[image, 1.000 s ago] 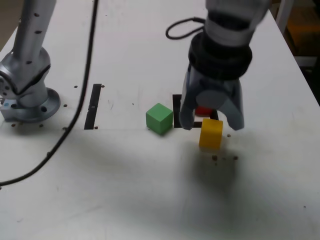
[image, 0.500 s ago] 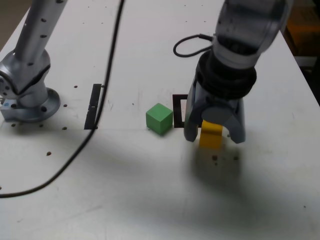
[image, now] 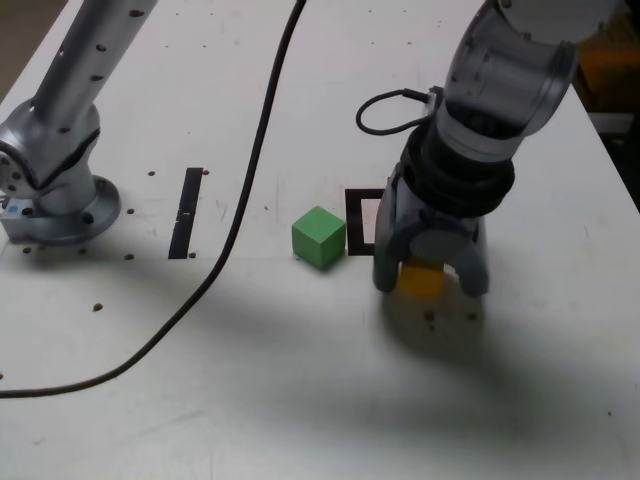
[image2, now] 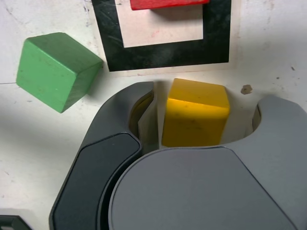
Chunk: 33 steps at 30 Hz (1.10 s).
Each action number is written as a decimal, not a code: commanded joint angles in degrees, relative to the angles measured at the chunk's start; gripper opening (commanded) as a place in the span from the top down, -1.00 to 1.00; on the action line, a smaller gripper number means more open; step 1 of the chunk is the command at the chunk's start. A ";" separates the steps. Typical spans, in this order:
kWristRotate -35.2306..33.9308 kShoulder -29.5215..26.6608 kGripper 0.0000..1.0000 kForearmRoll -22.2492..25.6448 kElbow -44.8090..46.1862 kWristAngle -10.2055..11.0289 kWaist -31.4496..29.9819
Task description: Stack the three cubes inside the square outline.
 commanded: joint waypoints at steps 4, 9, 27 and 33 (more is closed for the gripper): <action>0.44 0.92 -0.47 -0.44 -0.04 -0.16 0.46; 0.48 0.97 -0.23 -1.21 0.15 0.23 0.73; -2.13 -2.63 0.44 -2.57 1.28 4.77 0.73; -4.71 -9.04 0.44 1.41 3.25 6.53 0.42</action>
